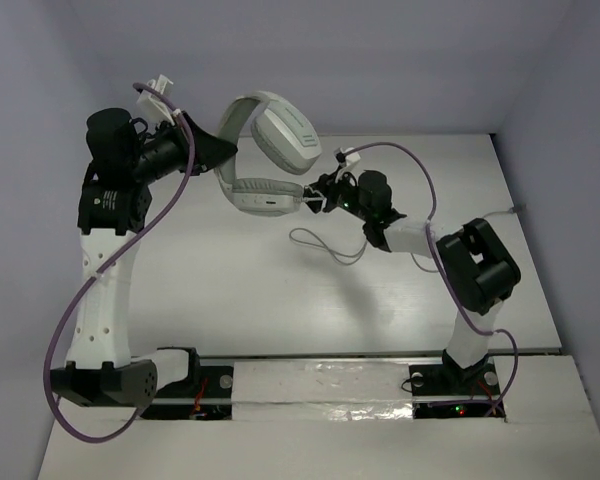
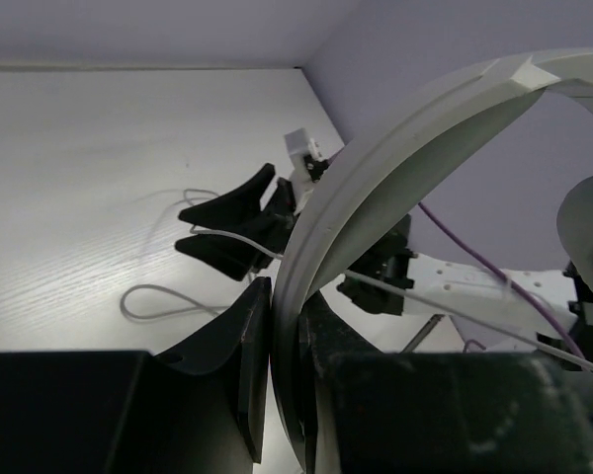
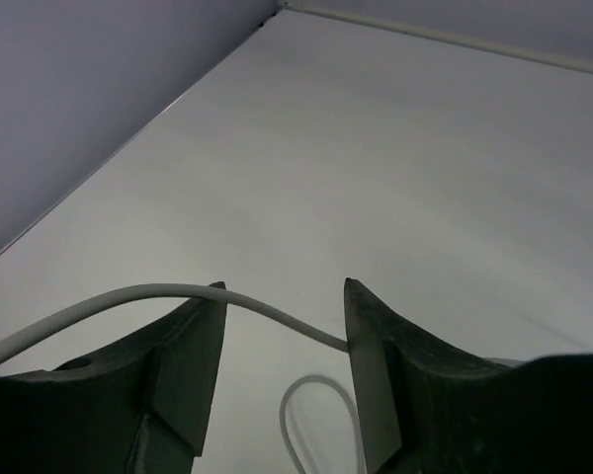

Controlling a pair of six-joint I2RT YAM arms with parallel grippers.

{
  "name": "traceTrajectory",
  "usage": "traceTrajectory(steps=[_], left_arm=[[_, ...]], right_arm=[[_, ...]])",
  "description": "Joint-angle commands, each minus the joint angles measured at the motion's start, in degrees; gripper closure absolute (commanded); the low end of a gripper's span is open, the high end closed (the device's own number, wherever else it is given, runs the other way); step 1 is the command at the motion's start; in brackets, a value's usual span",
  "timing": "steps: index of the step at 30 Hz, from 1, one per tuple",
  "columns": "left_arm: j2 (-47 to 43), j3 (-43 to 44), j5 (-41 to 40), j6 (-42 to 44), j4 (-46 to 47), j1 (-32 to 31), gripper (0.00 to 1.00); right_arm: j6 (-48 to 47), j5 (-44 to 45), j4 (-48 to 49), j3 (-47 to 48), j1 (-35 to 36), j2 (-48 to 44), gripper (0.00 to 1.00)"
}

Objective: Wrap the headphones

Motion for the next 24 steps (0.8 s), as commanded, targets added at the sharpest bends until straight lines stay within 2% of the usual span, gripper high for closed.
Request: traceTrajectory(steps=[1, 3, 5, 7, 10, 13, 15, 16, 20, 24], left_arm=[[-2.5, 3.7, 5.2, -6.0, 6.0, 0.1, 1.0], [-2.8, 3.7, 5.5, -6.5, 6.0, 0.1, 1.0], [-3.7, 2.0, 6.0, -8.0, 7.4, 0.1, 1.0], [-4.3, 0.3, 7.0, -10.7, 12.3, 0.1, 1.0], [-4.2, -1.1, 8.7, -16.0, 18.2, 0.1, 1.0], [-3.7, -0.1, 9.9, -18.5, 19.9, 0.1, 1.0], [-3.7, 0.4, 10.5, -19.1, 20.7, 0.1, 1.0], [-3.9, 0.2, 10.6, -20.1, 21.2, 0.1, 1.0], [-4.7, -2.2, 9.4, -23.1, 24.8, 0.1, 1.0], [-4.4, -6.1, 6.5, -30.3, 34.7, 0.1, 1.0]], right_arm=[[1.1, -0.8, 6.3, 3.1, 0.0, 0.0, 0.42], [-0.3, 0.3, 5.6, 3.7, 0.0, 0.0, 0.36], [-0.9, -0.3, 3.3, 5.6, 0.0, 1.2, 0.36], [-0.8, -4.7, 1.7, 7.0, 0.0, 2.5, 0.37], [2.5, -6.2, 4.3, 7.0, 0.0, 4.6, 0.35], [2.1, -5.9, 4.7, 7.2, 0.0, 4.3, 0.31], [1.5, -5.9, 0.2, 10.4, 0.0, 5.8, 0.3], [1.5, -8.3, -1.2, 11.6, 0.0, 6.4, 0.31], [7.6, -16.6, -0.1, 11.5, 0.7, 6.8, 0.53], [11.5, -18.9, 3.0, 6.6, 4.5, 4.7, 0.6]])
